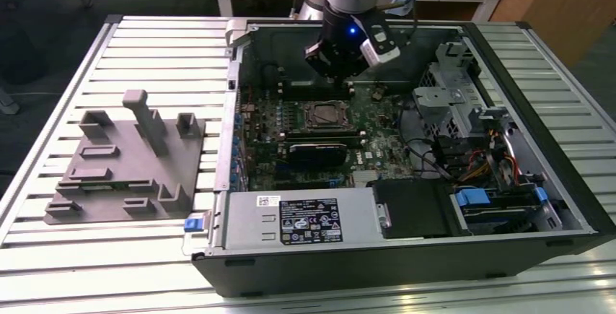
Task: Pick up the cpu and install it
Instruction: 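Install the second cpu locking lever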
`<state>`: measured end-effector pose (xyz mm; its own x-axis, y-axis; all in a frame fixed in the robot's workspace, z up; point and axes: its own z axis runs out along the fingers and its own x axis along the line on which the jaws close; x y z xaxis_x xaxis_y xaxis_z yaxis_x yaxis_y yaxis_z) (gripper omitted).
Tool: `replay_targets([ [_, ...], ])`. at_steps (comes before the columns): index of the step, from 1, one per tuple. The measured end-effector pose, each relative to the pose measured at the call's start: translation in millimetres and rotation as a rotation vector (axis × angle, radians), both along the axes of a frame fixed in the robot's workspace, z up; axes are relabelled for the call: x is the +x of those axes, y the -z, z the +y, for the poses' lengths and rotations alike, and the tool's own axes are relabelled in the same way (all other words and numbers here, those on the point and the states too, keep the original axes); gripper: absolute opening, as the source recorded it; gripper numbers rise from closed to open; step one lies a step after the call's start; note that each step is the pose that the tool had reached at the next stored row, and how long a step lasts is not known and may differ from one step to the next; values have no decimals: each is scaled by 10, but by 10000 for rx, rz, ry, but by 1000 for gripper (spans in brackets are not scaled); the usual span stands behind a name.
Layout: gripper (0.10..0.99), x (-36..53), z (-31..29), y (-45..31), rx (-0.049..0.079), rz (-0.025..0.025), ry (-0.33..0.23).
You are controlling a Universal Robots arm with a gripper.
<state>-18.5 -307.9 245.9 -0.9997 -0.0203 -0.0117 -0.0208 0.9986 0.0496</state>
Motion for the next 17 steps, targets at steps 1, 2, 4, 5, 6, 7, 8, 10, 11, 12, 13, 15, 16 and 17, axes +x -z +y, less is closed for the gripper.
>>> replay_targets([
  [1, 106, 0, -3, -35, -1, 0, 0],
  [2, 106, 0, -3, -50, -3, 1, 0],
  [4, 106, 1, -10, -56, 0, 1, -2],
  [5, 106, 0, -17, -57, 0, 0, -1],
  [6, 106, 0, -29, -57, -1, 1, 0],
  [7, 106, 0, -44, -57, -1, 1, -1],
  [8, 106, 0, -60, -57, -1, 0, -1],
  [10, 106, -2, -97, -57, -2, 1, -1],
  [11, 106, -2, -117, -57, -2, 1, -1],
  [12, 106, -3, -136, -57, -1, 1, 0],
  [13, 106, -4, -155, -57, -1, 1, 0],
  [15, 106, -6, -188, -57, -2, 1, 0],
  [16, 106, -7, -201, -57, -2, 1, 0],
  [17, 106, -8, -210, -57, -1, 1, -1],
])
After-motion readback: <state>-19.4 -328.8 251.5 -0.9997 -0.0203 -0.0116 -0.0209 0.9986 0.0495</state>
